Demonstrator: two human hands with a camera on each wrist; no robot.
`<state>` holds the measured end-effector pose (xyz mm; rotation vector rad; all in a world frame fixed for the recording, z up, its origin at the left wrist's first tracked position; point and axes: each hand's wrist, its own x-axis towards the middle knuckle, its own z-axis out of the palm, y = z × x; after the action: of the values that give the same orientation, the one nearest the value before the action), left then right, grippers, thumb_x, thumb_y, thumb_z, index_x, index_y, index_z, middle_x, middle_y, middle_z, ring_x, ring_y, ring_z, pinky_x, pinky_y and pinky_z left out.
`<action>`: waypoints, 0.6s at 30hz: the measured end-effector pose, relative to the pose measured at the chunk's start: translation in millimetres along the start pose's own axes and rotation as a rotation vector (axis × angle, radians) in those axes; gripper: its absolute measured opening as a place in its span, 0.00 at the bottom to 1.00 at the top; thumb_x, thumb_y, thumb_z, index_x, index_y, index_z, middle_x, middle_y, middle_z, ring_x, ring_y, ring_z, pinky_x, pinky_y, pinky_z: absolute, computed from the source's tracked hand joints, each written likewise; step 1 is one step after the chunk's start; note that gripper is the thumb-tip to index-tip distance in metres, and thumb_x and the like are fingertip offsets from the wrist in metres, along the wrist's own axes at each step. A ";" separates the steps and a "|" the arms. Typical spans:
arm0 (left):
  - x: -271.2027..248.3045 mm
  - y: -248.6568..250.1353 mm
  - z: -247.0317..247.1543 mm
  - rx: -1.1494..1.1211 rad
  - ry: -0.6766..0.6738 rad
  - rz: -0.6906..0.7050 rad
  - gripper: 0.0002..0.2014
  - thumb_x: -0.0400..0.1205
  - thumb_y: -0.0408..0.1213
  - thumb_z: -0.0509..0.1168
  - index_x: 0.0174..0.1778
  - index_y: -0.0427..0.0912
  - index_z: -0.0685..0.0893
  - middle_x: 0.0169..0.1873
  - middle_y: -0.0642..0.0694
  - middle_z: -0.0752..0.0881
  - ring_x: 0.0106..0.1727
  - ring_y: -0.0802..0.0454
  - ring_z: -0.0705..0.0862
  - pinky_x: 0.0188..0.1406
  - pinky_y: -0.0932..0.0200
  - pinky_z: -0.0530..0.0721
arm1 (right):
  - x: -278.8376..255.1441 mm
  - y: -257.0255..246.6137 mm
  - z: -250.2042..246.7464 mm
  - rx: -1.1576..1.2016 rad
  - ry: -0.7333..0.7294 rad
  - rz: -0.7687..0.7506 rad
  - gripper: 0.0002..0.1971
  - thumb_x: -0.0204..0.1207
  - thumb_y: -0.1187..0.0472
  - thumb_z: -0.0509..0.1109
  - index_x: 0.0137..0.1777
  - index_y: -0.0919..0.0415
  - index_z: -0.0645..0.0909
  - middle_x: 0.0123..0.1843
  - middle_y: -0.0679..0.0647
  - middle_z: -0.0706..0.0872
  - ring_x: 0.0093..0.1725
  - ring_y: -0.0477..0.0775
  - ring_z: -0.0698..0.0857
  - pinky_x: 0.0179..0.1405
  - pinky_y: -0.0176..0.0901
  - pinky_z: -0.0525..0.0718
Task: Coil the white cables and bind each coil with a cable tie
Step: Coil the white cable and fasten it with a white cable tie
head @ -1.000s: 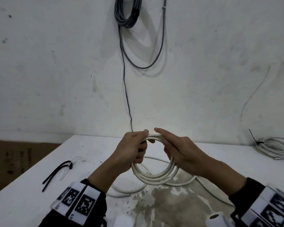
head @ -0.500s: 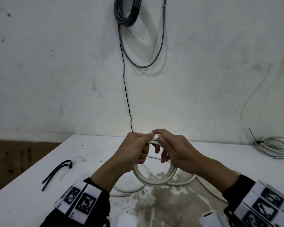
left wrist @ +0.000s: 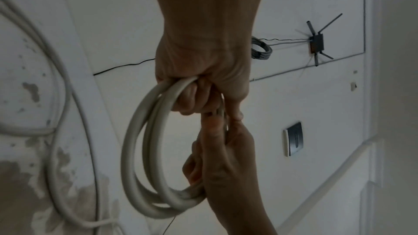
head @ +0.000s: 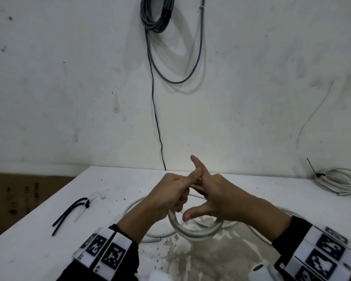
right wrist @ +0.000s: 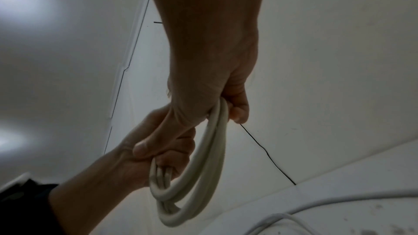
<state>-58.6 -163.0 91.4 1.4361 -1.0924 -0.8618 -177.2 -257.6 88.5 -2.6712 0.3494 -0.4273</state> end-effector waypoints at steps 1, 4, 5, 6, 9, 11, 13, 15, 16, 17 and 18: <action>0.3 -1.7 1.5 -0.033 0.027 0.015 0.24 0.79 0.52 0.64 0.28 0.32 0.83 0.14 0.52 0.60 0.16 0.56 0.57 0.15 0.67 0.57 | -0.5 -1.9 -1.0 0.018 0.016 0.009 0.61 0.63 0.43 0.78 0.82 0.53 0.34 0.35 0.41 0.82 0.34 0.32 0.77 0.38 0.25 0.71; 2.2 -3.0 1.9 -0.107 0.066 0.051 0.22 0.80 0.44 0.65 0.20 0.40 0.79 0.13 0.52 0.61 0.16 0.57 0.56 0.16 0.66 0.54 | -1.0 -0.6 -3.6 0.128 0.107 0.044 0.35 0.77 0.44 0.65 0.81 0.54 0.58 0.32 0.43 0.84 0.30 0.38 0.79 0.35 0.28 0.76; 3.0 -1.8 0.1 -0.144 0.080 0.053 0.21 0.80 0.42 0.64 0.21 0.41 0.76 0.13 0.52 0.60 0.16 0.57 0.55 0.15 0.66 0.53 | -1.6 0.2 -5.3 0.227 0.138 0.042 0.25 0.81 0.45 0.59 0.74 0.57 0.70 0.36 0.48 0.85 0.30 0.41 0.79 0.36 0.31 0.79; 4.2 -0.9 -2.5 -0.187 0.095 0.055 0.19 0.81 0.42 0.64 0.23 0.41 0.74 0.13 0.53 0.59 0.16 0.58 0.54 0.15 0.66 0.52 | -2.4 0.8 -7.9 0.352 0.152 0.036 0.21 0.84 0.48 0.54 0.63 0.62 0.78 0.36 0.54 0.84 0.31 0.44 0.80 0.40 0.39 0.81; 6.2 1.5 -8.7 -0.275 0.124 0.094 0.14 0.81 0.41 0.63 0.34 0.37 0.74 0.13 0.54 0.58 0.16 0.58 0.52 0.18 0.62 0.50 | -5.1 -1.6 -16.6 0.686 0.119 0.125 0.19 0.86 0.55 0.52 0.46 0.66 0.81 0.30 0.56 0.81 0.35 0.52 0.85 0.44 0.49 0.84; 5.5 -0.7 -8.3 -0.349 0.142 0.136 0.16 0.79 0.41 0.64 0.28 0.39 0.70 0.12 0.54 0.57 0.15 0.57 0.52 0.18 0.62 0.51 | -4.8 -5.1 -20.7 0.843 0.068 0.196 0.21 0.85 0.53 0.53 0.43 0.67 0.80 0.25 0.55 0.79 0.32 0.58 0.86 0.39 0.49 0.85; 4.7 -3.4 -5.5 -0.452 0.159 0.168 0.20 0.77 0.42 0.64 0.21 0.44 0.65 0.12 0.54 0.57 0.15 0.58 0.52 0.17 0.63 0.51 | -1.8 -10.6 -21.8 0.950 0.028 0.238 0.22 0.84 0.50 0.55 0.37 0.66 0.77 0.21 0.52 0.71 0.22 0.56 0.79 0.29 0.43 0.79; 4.3 -5.5 -4.7 -0.507 0.150 0.180 0.19 0.75 0.43 0.64 0.20 0.45 0.67 0.13 0.54 0.57 0.15 0.58 0.52 0.17 0.63 0.52 | 1.1 -14.5 -20.3 1.028 0.025 0.276 0.22 0.83 0.48 0.55 0.32 0.62 0.71 0.20 0.49 0.61 0.16 0.48 0.64 0.22 0.38 0.68; 3.8 -5.7 -6.1 -0.484 0.128 0.187 0.17 0.74 0.44 0.65 0.22 0.44 0.68 0.13 0.54 0.57 0.15 0.58 0.53 0.16 0.64 0.53 | 2.2 -15.6 -19.8 1.035 0.039 0.285 0.22 0.83 0.48 0.55 0.31 0.61 0.69 0.21 0.48 0.58 0.17 0.46 0.58 0.21 0.36 0.63; 2.9 -4.5 -8.9 -0.417 0.096 0.197 0.16 0.75 0.45 0.64 0.26 0.43 0.69 0.14 0.54 0.58 0.15 0.58 0.55 0.16 0.65 0.56 | 3.6 -15.6 -19.5 1.013 0.057 0.285 0.22 0.84 0.48 0.55 0.30 0.60 0.67 0.21 0.48 0.56 0.17 0.46 0.55 0.21 0.35 0.59; 2.9 -3.3 -12.6 -0.311 0.061 0.207 0.15 0.78 0.44 0.63 0.30 0.40 0.72 0.16 0.53 0.60 0.16 0.58 0.58 0.17 0.65 0.62 | 4.7 -15.2 -19.7 0.975 0.072 0.281 0.22 0.84 0.49 0.55 0.30 0.60 0.67 0.21 0.48 0.56 0.18 0.46 0.54 0.21 0.34 0.58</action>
<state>-45.4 -161.8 90.3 1.0651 -0.9925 -0.7941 -176.9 -252.6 113.3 -1.6379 0.3961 -0.4505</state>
